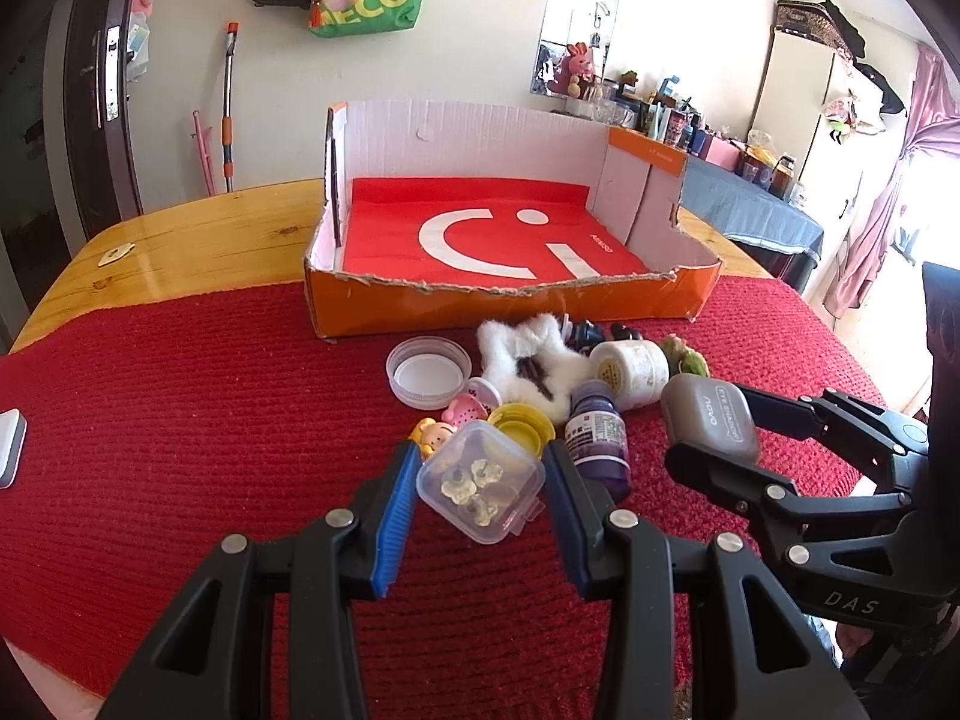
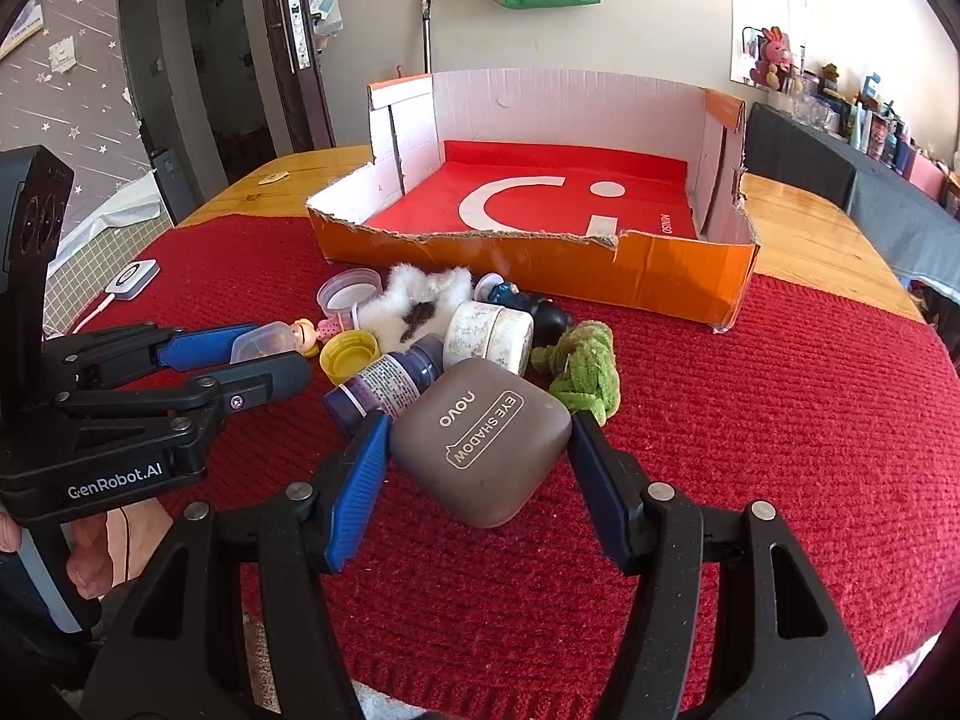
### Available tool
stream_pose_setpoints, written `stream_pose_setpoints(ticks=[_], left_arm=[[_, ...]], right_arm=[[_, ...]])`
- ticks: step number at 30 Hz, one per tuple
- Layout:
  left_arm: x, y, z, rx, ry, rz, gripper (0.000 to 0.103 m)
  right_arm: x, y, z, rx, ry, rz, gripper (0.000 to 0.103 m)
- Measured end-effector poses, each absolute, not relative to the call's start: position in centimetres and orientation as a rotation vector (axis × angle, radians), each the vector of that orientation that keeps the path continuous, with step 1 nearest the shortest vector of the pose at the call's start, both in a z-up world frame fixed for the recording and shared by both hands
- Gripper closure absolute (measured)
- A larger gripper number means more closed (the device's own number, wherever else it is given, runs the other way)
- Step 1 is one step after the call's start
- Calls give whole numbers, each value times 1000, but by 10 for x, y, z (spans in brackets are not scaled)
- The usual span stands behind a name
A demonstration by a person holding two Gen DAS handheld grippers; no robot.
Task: Organize objects
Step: 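Grasp the clear plastic box with left tool while right tool grasps the grey eye-shadow case, then carry both held items over the cardboard box wall onto the red sheet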
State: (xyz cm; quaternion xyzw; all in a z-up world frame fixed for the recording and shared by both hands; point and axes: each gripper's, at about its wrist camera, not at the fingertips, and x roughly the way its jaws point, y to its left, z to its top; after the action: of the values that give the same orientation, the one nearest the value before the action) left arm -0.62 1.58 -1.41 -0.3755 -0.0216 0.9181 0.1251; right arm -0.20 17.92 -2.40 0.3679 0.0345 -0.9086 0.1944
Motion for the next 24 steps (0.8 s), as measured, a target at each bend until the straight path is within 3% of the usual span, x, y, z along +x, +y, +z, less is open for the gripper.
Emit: stream_pose_setpoints(ticks=[24], left_arm=[[-57,19,22,-1049,-69,2709,59]], right_arm=[[-45,189,15,990,58,-2549,44]])
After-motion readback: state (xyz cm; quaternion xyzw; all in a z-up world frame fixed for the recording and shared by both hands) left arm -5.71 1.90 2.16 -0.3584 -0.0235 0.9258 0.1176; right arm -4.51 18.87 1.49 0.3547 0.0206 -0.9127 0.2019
